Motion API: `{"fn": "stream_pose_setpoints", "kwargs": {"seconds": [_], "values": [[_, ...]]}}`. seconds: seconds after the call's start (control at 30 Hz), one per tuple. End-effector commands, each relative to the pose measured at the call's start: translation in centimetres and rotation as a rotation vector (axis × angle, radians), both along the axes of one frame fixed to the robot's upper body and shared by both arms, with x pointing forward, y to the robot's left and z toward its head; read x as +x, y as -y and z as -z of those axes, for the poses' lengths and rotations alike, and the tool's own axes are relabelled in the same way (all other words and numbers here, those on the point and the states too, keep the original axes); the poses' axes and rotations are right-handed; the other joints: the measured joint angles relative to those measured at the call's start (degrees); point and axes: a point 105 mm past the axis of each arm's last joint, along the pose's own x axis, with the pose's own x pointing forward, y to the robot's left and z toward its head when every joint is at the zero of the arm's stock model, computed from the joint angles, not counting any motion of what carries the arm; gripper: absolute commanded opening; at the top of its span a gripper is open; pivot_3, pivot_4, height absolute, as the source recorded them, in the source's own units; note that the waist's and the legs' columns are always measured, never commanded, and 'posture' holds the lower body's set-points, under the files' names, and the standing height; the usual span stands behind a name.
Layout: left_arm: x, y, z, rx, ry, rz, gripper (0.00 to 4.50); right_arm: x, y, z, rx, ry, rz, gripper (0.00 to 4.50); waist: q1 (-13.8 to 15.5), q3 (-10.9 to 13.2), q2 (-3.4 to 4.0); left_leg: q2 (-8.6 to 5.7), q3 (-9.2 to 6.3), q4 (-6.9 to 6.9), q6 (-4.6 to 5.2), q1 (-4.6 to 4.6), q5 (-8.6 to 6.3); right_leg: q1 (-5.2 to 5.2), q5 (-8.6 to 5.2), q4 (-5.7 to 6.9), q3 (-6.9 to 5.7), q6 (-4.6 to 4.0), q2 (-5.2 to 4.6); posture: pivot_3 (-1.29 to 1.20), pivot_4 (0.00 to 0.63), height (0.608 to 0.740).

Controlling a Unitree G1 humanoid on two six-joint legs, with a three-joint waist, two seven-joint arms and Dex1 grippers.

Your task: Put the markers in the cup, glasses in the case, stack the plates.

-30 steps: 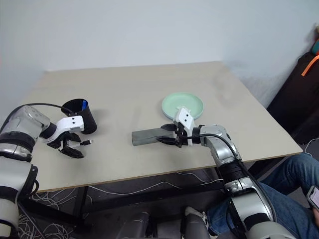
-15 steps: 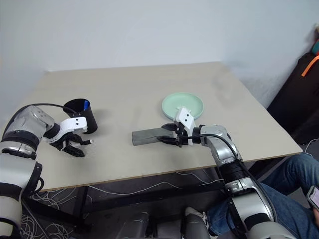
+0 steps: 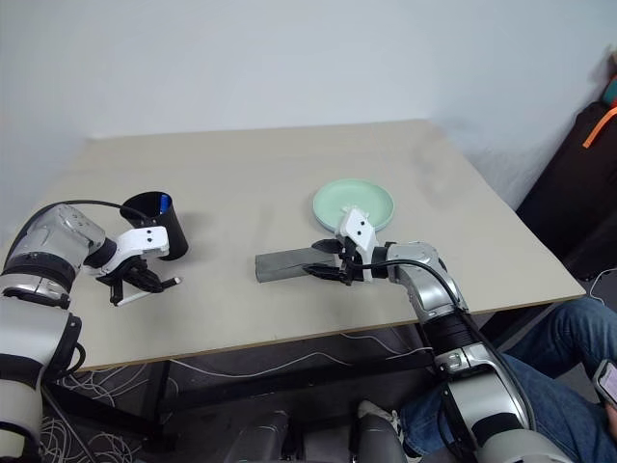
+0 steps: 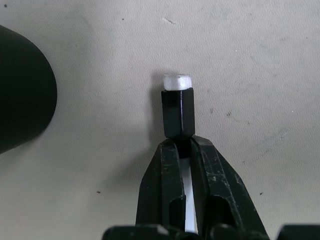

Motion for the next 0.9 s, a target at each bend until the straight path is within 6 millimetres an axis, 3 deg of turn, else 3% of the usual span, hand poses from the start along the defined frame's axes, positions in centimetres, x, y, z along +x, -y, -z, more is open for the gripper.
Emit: {"fn": "stream_pose_setpoints", "kwargs": {"seconds": [0.03, 0.43, 0.53, 0.73, 0.8, 0.9], "values": [[-0.2, -0.1, -0.2, -0.015, -0.003, 0.005, 0.02, 0.2, -0.3, -1.6, 0.016, 0.06, -0.011, 2.82, 0.0, 0.0, 0.0, 0.0, 0.0, 0.0, 0.0, 0.0, 0.0, 0.0, 0.0, 0.0, 0.0, 0.0, 0.0, 0.0, 0.0, 0.721], [0.2, 4.0, -2.9, -0.251, 0.075, 0.166, 0.02, 0.1, -0.1, -1.5, 0.013, 0.057, -0.007, 2.82, 0.01, 0.0, 0.0, 0.01, -0.05, 0.15, 0.01, -0.03, -0.01, -0.02, 0.0, 0.01, -0.02, 0.0, -0.01, 0.0, 0.0, 0.721], [1.0, 5.6, -4.5, -0.349, 0.176, 0.17, 0.02, 0.1, -0.1, -1.5, 0.013, 0.057, -0.008, 2.82, 0.0, 0.0, 0.0, 0.02, -0.08, 0.18, 0.01, -0.03, -0.01, -0.02, 0.0, 0.02, -0.02, 0.0, -0.01, 0.0, 0.0, 0.721], [3.0, 8.2, -10.0, -0.618, 0.462, 0.072, 0.02, 0.0, -0.1, -1.4, 0.011, 0.053, -0.009, 2.82, -0.03, 0.0, 0.0, 0.01, -0.08, 0.22, 0.02, -0.03, 0.0, 0.08, 0.01, 0.07, -0.01, 0.0, 0.03, 0.0, 0.0, 0.721], [3.6, 8.4, -11.9, -0.709, 0.566, 0.009, 0.02, -0.1, -0.1, -1.4, 0.01, 0.05, -0.012, 2.82, -0.03, 0.0, 0.0, 0.01, -0.09, 0.23, 0.03, -0.03, 0.0, 0.09, 0.01, 0.08, -0.01, 0.01, 0.04, 0.0, 0.0, 0.721], [3.9, 8.0, -13.1, -0.75, 0.698, -0.053, 0.02, -0.1, -0.1, -1.4, 0.009, 0.049, -0.012, 2.82, -0.18, 0.0, 0.01, 0.0, -0.09, 0.25, 0.04, 0.0, 0.01, 0.11, 0.05, 0.12, 0.0, 0.08, 0.05, 0.0, 0.0, 0.721]]}}
